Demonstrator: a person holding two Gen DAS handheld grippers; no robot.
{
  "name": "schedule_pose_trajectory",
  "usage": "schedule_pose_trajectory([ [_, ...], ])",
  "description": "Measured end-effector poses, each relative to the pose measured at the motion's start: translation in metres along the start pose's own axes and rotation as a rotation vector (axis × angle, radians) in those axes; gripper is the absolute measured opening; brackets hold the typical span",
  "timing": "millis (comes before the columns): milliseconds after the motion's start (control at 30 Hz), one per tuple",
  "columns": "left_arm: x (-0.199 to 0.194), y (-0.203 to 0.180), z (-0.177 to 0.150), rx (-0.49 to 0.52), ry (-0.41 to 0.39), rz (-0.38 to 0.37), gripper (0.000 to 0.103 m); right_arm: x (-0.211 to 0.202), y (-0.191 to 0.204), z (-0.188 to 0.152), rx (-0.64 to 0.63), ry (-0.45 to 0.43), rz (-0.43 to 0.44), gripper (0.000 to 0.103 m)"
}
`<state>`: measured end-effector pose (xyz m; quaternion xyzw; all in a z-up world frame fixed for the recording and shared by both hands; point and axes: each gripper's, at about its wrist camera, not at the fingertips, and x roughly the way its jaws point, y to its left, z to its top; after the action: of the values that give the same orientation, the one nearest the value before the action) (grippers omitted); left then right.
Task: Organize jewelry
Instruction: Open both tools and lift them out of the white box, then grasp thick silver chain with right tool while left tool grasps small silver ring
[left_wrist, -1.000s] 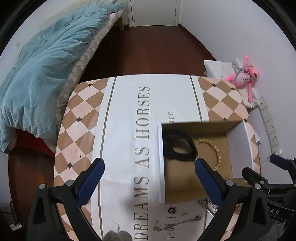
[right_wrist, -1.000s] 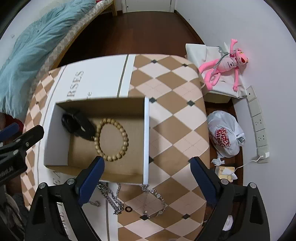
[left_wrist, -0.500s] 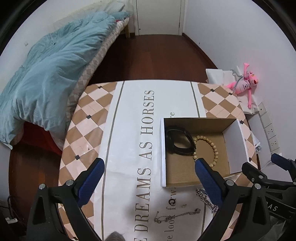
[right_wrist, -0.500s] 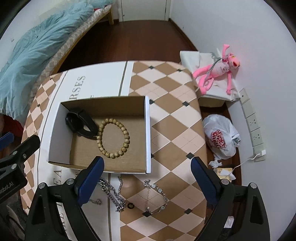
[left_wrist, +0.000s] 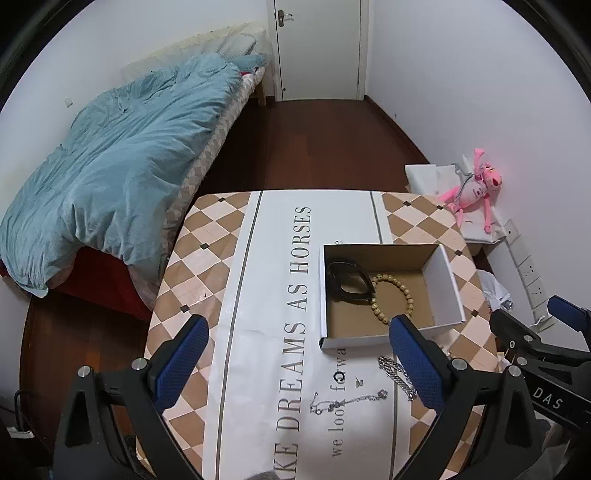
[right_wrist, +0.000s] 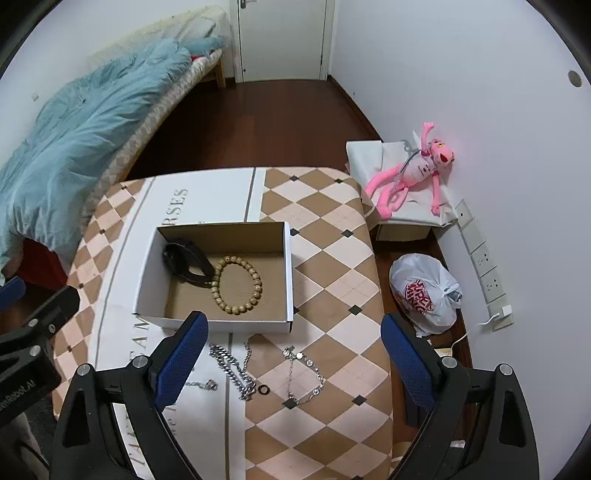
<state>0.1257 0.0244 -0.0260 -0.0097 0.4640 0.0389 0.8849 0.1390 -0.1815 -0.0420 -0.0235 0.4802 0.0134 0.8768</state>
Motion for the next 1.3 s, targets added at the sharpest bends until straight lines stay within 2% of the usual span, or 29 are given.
schedule_pose_trajectory([
  [200,-0.019,0.004,-0.008,-0.016,-0.023,0.023,0.100,-0.023,-0.001,-0.009,0.018,-0.027,0.026,0.096],
  [367,-0.015,0.009,-0.025,-0.027,-0.010,0.063,0.100,-0.020,-0.007,-0.028,0.060,0.004,0.035,0.096],
  [600,0.027,0.009,-0.059,-0.007,0.078,0.095,0.100,0.042,-0.033,-0.074,0.169,0.149,0.056,0.096],
  [733,0.057,0.006,-0.082,0.004,0.146,0.109,0.100,0.072,-0.037,-0.102,0.214,0.204,0.136,0.095],
  [767,0.064,0.005,-0.087,0.008,0.158,0.114,0.100,0.079,-0.033,-0.108,0.217,0.211,0.177,0.092],
  [833,0.073,0.006,-0.096,0.010,0.175,0.131,0.100,0.089,-0.023,-0.114,0.202,0.223,0.212,0.072],
  [933,0.080,0.009,-0.108,0.021,0.190,0.147,0.100,0.103,-0.006,-0.122,0.180,0.221,0.239,0.062],
  [1067,0.086,0.015,-0.116,0.029,0.209,0.167,0.100,0.114,0.016,-0.125,0.153,0.193,0.254,0.057],
  [1100,0.087,0.017,-0.118,0.025,0.212,0.168,0.100,0.115,0.018,-0.125,0.145,0.188,0.252,0.052],
  [1167,0.088,0.019,-0.120,0.018,0.218,0.172,0.100,0.122,0.028,-0.127,0.111,0.191,0.240,0.033],
  [1233,0.089,0.019,-0.121,0.015,0.223,0.169,0.100,0.123,0.033,-0.125,0.088,0.172,0.205,0.008],
  [1300,0.089,0.017,-0.121,0.017,0.223,0.163,0.100,0.124,0.031,-0.125,0.108,0.173,0.218,0.007],
])
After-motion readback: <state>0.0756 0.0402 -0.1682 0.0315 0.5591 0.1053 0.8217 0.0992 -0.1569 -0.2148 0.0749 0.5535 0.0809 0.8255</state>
